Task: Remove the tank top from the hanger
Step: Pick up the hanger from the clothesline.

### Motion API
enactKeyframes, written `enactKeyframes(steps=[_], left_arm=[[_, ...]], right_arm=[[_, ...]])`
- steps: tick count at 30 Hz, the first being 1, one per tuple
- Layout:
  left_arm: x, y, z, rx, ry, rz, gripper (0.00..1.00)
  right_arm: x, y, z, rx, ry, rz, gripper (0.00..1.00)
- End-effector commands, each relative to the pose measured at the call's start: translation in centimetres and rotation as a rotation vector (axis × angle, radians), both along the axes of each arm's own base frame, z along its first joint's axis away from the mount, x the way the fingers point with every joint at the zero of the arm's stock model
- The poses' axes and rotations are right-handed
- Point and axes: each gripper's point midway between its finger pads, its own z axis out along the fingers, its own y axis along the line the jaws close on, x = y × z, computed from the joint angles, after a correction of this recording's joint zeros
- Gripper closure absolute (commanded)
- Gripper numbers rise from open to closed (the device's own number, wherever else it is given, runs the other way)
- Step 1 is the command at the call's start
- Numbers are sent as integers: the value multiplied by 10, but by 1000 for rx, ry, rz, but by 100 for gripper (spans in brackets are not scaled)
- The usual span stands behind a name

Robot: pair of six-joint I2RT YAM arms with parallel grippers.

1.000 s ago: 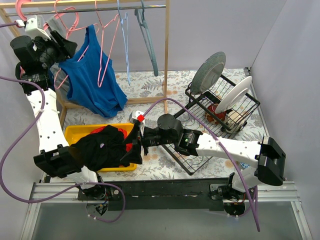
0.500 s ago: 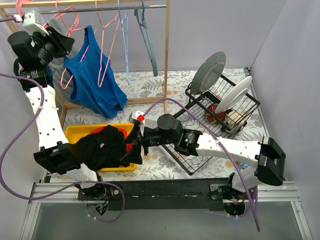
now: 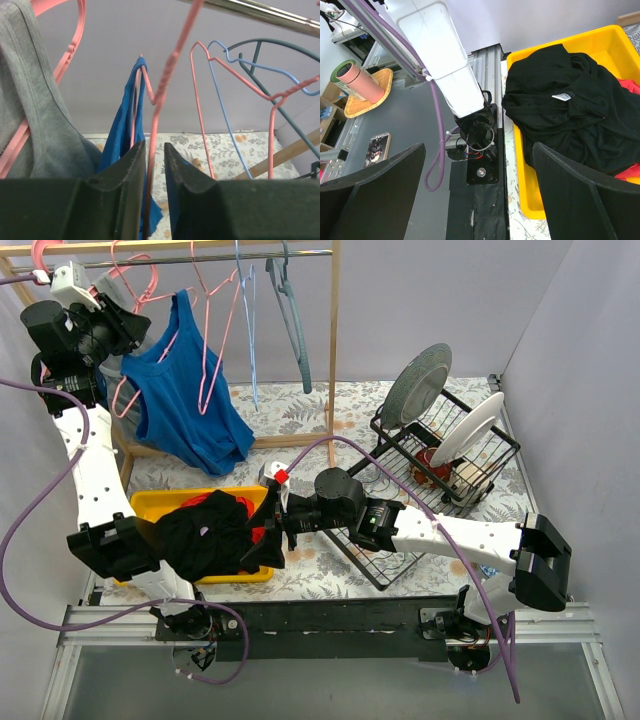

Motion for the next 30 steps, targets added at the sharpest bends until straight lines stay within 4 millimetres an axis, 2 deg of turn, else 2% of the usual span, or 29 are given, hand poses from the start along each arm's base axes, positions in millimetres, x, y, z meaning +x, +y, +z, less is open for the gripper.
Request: enactKeyframes(steps=[1, 2, 3, 8, 19, 30], left_arm=[[-9, -6, 29, 0, -66, -16, 88], [-9, -6, 31, -23, -64, -15, 98], [-8, -8, 34, -35, -68, -19, 100], [-9, -11, 49, -98, -97, -34, 100], [-21, -18, 75, -117, -182, -50, 100], [-46, -12, 82, -80, -207, 41, 100]], right_arm=[[4, -2, 18, 56, -36, -14, 4], [4, -1, 19, 57, -36, -12, 4], [4, -1, 17, 54, -34, -12, 4], [3, -1, 18, 57, -34, -6, 4], [7, -3, 20, 57, -52, -26, 3], [5, -5, 33, 75, -56, -19, 2]])
